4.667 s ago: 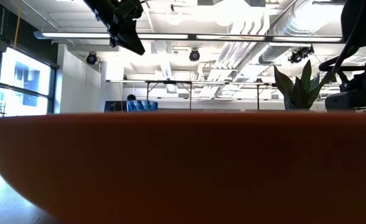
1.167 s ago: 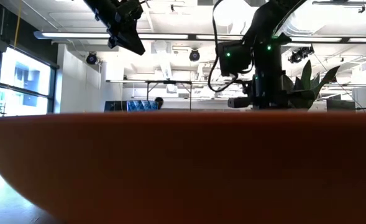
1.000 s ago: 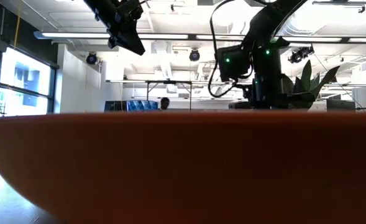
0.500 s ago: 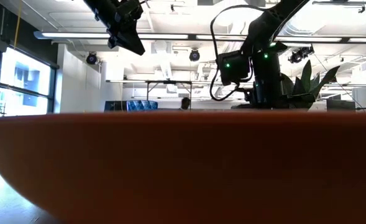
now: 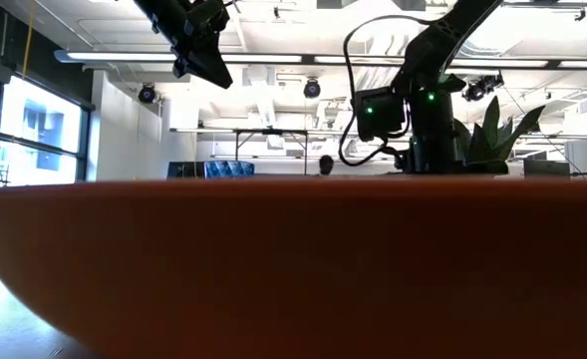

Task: Pick and place plate/cup/fork/spoon on tray
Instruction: Put the orange fork on the red serving tray to the right

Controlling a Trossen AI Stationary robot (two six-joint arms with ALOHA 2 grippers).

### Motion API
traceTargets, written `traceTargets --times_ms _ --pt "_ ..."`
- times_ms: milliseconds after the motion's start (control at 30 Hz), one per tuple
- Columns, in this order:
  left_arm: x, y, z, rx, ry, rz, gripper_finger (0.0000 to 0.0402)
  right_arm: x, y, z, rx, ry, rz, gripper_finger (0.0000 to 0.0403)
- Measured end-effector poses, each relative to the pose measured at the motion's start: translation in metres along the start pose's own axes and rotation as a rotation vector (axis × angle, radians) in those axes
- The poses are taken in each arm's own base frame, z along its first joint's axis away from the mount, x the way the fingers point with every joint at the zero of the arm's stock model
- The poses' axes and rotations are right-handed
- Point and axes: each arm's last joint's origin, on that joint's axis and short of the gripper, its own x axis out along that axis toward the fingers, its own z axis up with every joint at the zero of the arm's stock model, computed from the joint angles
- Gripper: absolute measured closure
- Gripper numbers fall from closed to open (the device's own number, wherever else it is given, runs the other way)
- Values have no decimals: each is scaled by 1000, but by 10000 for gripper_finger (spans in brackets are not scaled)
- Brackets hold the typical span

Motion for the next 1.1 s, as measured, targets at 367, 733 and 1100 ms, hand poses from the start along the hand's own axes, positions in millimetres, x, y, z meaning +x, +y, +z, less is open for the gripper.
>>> traceTargets --times_ms 367,733,1100 --pt "0 0 0 0 0 0 337 1 1 0 -13 -3 8 376" --pt "0 0 0 0 0 0 337 0 -1 0 -23 -12 3 317" --pt "0 0 0 0 0 0 337 -9 -3 0 -19 -21 33 311"
